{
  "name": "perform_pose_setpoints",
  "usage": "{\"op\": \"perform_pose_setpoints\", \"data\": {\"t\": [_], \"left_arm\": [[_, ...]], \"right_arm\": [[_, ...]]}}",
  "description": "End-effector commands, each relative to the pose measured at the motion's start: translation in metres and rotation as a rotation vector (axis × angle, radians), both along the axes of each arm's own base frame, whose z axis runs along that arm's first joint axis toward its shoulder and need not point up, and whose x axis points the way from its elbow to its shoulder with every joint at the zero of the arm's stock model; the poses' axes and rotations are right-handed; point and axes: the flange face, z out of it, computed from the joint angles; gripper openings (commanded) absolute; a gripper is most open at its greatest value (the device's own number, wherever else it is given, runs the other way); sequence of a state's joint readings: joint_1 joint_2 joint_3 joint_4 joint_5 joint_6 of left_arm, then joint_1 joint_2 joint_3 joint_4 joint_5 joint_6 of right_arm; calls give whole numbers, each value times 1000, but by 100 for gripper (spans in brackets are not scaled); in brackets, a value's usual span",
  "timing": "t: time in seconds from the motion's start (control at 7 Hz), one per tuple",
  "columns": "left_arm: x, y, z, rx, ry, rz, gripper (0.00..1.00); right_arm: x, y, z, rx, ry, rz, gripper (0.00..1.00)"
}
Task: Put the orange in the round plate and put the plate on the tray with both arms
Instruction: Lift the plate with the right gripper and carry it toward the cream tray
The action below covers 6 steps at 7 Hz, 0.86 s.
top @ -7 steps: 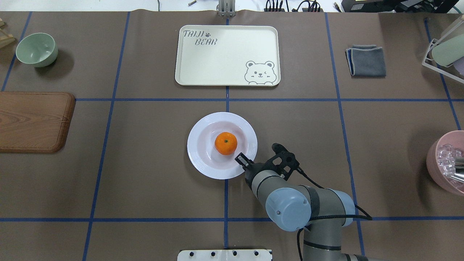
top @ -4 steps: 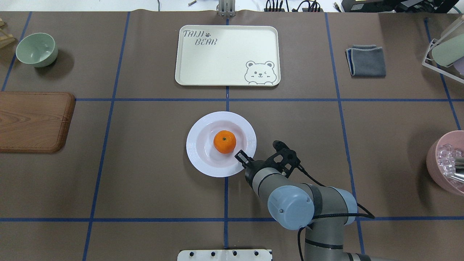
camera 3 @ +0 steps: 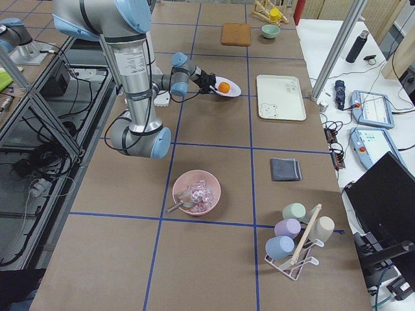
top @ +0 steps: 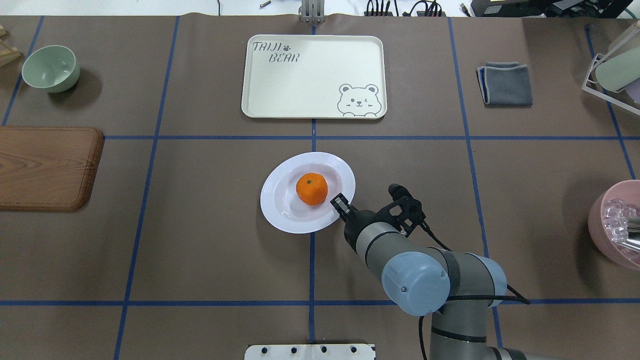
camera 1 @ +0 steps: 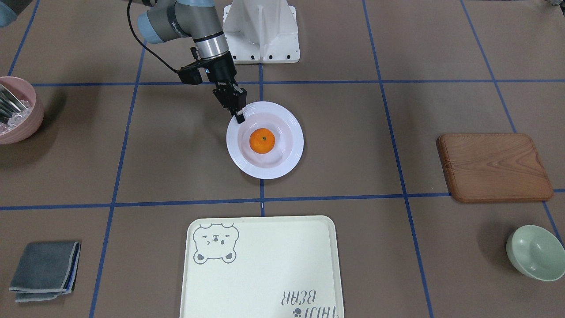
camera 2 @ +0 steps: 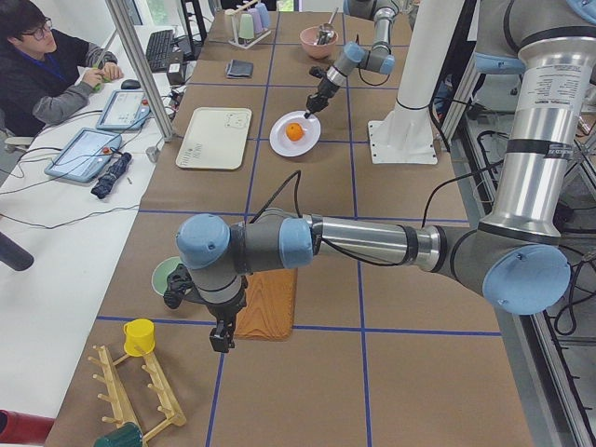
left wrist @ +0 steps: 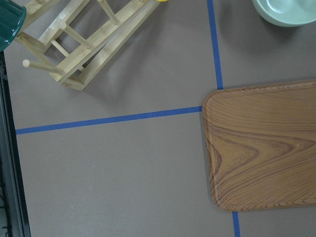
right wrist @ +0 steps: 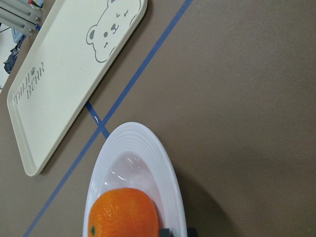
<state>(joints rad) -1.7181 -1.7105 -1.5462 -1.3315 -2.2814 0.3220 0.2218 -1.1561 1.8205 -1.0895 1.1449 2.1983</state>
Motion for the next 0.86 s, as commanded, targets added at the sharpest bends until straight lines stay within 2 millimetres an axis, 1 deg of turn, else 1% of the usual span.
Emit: {"op": "perform_pose_setpoints", "data": {"t": [0.0, 0.29, 0.71], "left_arm": [[0, 0, -1, 2, 1, 0, 99], [0, 0, -2, 3, 1, 0, 99], [0, 0, -1, 2, 1, 0, 99]], "right_arm": [[9, -2, -7, -17, -58, 51, 0], [11, -3, 0, -14, -59, 69, 0], [11, -4, 0, -13, -58, 71, 0]]}}
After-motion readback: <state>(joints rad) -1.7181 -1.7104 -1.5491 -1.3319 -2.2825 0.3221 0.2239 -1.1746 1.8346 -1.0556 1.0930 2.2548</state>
